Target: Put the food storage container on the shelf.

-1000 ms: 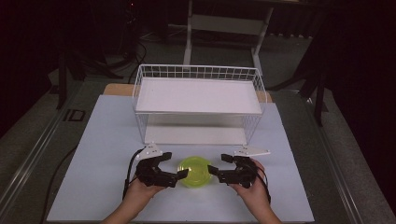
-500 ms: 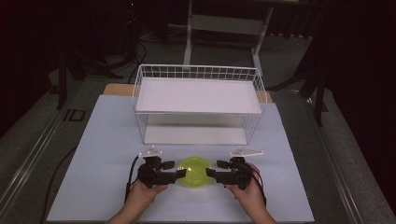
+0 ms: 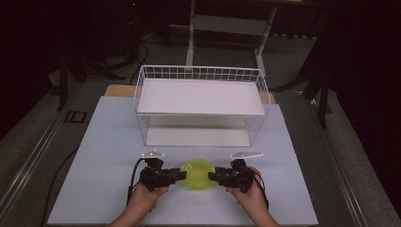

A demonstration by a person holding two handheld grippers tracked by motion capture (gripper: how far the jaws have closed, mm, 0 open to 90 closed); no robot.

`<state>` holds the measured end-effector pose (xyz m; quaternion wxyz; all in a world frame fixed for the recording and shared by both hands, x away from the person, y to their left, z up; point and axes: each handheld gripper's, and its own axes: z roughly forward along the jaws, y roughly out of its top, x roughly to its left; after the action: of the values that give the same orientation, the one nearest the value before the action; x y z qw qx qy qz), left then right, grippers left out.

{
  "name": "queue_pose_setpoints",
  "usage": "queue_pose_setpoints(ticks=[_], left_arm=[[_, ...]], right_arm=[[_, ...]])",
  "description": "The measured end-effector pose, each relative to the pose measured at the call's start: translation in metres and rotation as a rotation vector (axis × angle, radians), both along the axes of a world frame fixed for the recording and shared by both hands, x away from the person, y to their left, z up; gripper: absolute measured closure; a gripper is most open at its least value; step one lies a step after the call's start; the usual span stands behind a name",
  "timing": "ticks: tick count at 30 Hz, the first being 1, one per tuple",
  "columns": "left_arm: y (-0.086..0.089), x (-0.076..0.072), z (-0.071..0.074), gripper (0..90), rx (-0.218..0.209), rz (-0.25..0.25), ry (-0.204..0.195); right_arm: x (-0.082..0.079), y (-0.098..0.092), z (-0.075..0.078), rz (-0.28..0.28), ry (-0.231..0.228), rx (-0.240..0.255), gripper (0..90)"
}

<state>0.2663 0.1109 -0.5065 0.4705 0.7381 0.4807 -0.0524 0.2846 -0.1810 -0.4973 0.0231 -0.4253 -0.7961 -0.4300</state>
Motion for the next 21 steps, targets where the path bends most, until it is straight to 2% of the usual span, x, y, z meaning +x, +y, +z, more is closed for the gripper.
queue_pose_setpoints(ticks=[1, 3, 4, 7, 9, 10, 11, 12, 13, 16, 19, 21], left_arm=[[-0.001, 0.0, 0.001, 66.2, 0.0, -0.011, 0.008], [-0.002, -0.001, 0.001, 67.4, 0.002, -0.023, 0.015], [-0.002, -0.002, 0.001, 69.0, -0.015, -0.026, 0.024], [-0.004, -0.005, 0.003, 74.2, -0.027, -0.035, 0.018], [-0.005, -0.011, 0.006, 77.7, -0.032, -0.025, 0.003], [-0.005, -0.012, 0.007, 78.9, -0.035, -0.022, 0.005], [-0.005, -0.012, 0.007, 80.9, -0.035, -0.022, 0.005], [-0.006, -0.015, 0.008, 81.9, -0.002, -0.026, -0.005], [-0.007, -0.016, 0.008, 81.9, -0.002, -0.022, -0.001], [-0.006, -0.017, 0.01, 81.9, -0.013, -0.016, 0.014], [-0.006, -0.017, 0.017, 82.0, -0.013, -0.019, -0.004], [-0.004, -0.015, 0.025, 82.1, -0.033, -0.022, -0.007]], right_arm=[[-0.001, 0.001, 0.002, 0.006, -0.006, -0.006, 62.5], [-0.004, 0.002, 0.004, 0.005, -0.014, -0.016, 64.2], [-0.005, 0.003, 0.004, 0.006, -0.016, -0.013, 66.1], [-0.008, 0.002, 0.006, 0.002, -0.023, -0.016, 69.4], [-0.013, -0.001, 0.009, 0.002, -0.02, 0.011, 75.1], [-0.015, -0.001, 0.01, 0.0, -0.024, 0.007, 76.1], [-0.015, -0.001, 0.01, 0.0, -0.024, 0.007, 76.1], [-0.018, -0.001, 0.012, 0.0, -0.039, 0.003, 79.5], [-0.019, 0.0, 0.014, -0.004, -0.048, -0.008, 79.8], [-0.02, 0.0, 0.018, -0.006, -0.051, 0.001, 80.0], [-0.021, 0.0, 0.025, -0.01, -0.071, 0.003, 80.0], [-0.022, -0.001, 0.031, -0.014, -0.087, 0.011, 80.1]])
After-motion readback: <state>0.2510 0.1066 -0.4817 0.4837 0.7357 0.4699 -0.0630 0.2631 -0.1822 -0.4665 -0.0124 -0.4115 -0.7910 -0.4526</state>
